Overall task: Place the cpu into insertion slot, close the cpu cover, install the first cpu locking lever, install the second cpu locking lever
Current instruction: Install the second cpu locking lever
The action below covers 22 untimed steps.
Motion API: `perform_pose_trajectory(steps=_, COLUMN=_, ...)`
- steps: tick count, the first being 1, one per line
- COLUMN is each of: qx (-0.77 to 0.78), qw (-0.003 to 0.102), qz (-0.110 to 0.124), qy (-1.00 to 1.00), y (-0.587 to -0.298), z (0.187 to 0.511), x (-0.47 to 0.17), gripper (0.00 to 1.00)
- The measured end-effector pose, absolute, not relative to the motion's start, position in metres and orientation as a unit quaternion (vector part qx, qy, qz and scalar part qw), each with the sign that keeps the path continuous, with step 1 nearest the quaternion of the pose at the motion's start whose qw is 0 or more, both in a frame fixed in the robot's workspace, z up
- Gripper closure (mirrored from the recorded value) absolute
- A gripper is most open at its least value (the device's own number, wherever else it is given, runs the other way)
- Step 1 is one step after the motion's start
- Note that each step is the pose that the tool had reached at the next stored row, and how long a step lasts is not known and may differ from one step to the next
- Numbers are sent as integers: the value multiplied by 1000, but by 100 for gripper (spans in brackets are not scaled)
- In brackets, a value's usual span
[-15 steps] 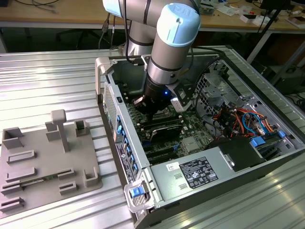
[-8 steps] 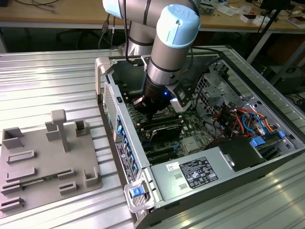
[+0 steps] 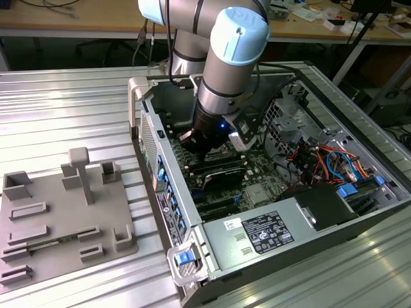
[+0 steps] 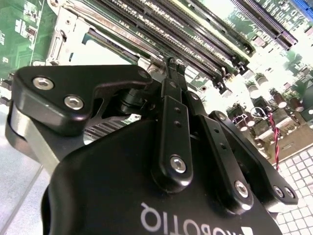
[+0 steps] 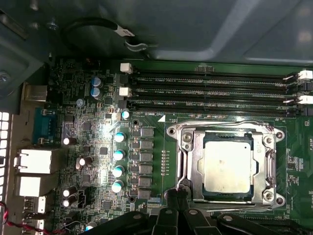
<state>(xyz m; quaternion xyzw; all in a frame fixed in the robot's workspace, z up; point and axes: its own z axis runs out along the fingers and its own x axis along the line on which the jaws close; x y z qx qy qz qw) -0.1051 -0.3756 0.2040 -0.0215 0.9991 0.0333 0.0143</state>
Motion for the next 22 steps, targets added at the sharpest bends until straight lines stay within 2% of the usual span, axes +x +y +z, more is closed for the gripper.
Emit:
perform_pose_trajectory(steps=7, qx=-22, qw=14, qz=35, qy=999, y=-376, z=202, x=-105, gripper=89)
perform_pose_trajectory(steps=22, qx=-22, qw=14, qz=13, qy=1000, y=-376, z=205, x=-105, gripper=89)
